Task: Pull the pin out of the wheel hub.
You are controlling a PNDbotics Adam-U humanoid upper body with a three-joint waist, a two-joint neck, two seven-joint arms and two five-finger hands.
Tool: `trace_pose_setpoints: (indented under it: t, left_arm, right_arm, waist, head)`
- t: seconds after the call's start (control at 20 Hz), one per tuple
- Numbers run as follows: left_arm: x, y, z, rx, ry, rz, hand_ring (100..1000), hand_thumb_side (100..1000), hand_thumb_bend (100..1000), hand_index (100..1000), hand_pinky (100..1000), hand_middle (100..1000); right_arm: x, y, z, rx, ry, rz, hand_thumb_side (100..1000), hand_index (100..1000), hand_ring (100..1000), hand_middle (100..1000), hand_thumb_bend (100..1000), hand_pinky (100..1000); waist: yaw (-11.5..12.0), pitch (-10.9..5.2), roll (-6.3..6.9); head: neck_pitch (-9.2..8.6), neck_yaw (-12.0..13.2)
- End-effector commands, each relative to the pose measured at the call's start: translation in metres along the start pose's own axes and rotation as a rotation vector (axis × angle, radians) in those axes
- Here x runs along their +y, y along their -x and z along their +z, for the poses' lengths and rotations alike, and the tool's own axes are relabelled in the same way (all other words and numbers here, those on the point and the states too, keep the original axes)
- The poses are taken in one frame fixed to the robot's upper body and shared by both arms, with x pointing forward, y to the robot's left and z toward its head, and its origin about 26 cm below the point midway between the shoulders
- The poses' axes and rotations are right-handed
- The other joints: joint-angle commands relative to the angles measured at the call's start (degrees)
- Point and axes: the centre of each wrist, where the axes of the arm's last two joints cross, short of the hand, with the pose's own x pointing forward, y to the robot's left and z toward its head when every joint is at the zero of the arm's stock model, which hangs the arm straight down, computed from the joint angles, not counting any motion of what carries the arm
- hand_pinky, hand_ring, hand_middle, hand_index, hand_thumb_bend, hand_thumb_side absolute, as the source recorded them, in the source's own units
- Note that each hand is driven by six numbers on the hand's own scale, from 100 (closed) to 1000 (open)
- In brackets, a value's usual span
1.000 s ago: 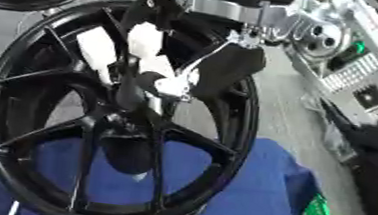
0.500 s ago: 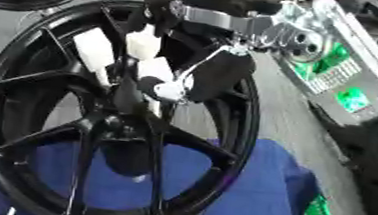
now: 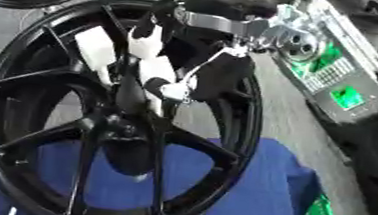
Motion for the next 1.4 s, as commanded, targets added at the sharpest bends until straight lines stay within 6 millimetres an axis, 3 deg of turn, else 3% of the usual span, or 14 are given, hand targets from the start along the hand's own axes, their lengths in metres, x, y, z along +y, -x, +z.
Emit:
trace_pose_setpoints:
  t: [0.05, 1.4]
  left_arm:
    - [0.002, -0.009, -0.004, -0.035, 0.006, -0.006, 739, 883, 190, 724, 638, 696]
    - [0.0, -0.008, -0.003, -0.027, 0.006, 0.007, 738, 886, 190, 723, 637, 691]
  right_arm:
    - [-0.005, 0.002, 0.003, 0.01, 0.009, 0.025, 469, 850, 741, 772, 280, 791]
    - [0.014, 0.018, -0.005, 0.041, -0.007, -0.014, 468, 841, 737, 758, 275, 791]
  waist:
    - [0.1, -0.8, 0.23]
    - [0.6, -0.1, -0.29]
  head:
    - [-0.39, -0.2]
    - [-0.81, 0.0]
